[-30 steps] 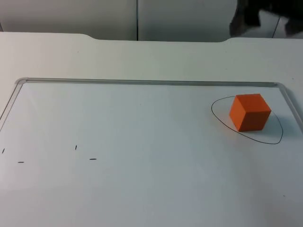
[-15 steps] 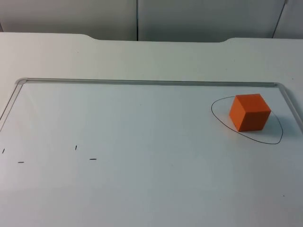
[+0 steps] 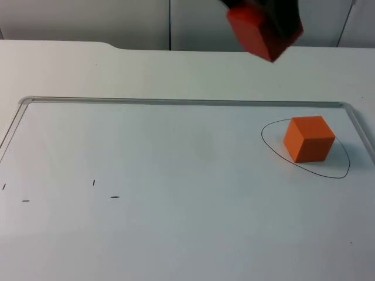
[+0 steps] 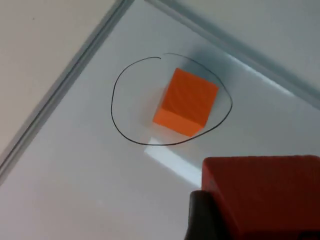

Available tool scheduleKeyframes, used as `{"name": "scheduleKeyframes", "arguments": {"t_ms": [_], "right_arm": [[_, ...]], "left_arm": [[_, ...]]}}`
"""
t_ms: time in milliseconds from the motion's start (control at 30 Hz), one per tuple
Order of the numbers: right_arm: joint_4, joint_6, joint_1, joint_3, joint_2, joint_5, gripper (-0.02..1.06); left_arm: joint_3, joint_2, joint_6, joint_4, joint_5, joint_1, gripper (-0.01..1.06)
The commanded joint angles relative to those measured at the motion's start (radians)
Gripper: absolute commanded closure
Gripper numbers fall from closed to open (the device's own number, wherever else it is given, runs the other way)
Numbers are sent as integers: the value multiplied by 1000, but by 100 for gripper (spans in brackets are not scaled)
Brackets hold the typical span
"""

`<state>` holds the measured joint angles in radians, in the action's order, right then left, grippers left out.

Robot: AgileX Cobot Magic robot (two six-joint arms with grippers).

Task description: Pick up one cube with the left hand and another cube with the right hand. First place the cube in the right hand at the target position, then stack the cube in the left hand on top.

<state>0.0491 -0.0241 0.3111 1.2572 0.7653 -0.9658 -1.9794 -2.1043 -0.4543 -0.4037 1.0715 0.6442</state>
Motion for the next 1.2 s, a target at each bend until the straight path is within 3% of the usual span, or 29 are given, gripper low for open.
{"name": "scheduleKeyframes", "arguments": {"t_ms": [0,133,300,700,867,1000,1167], "right_arm": [[6,-2,-2,2,-8,-32,-1],[6,-20,-2,2,-8,-67,-1],[6,-20,-2,2,-8,-74,-1],[3,-20,-2,2,-8,-68,-1],[3,-20,-2,2,-8,-63,0],[3,-20,-2,2,-8,-63,0],[5,-20,-2,2,-8,-69,0]], "left_arm": [[-133,-99,33,54,55,30,105],[-382,-277,31,41,133,38,105],[-521,-382,-6,41,147,38,105],[-533,-431,18,1,21,38,105],[-533,-431,17,-131,-70,38,105],[-518,-431,-76,-185,-67,51,105],[-458,-431,-194,-322,-164,61,105]]}}
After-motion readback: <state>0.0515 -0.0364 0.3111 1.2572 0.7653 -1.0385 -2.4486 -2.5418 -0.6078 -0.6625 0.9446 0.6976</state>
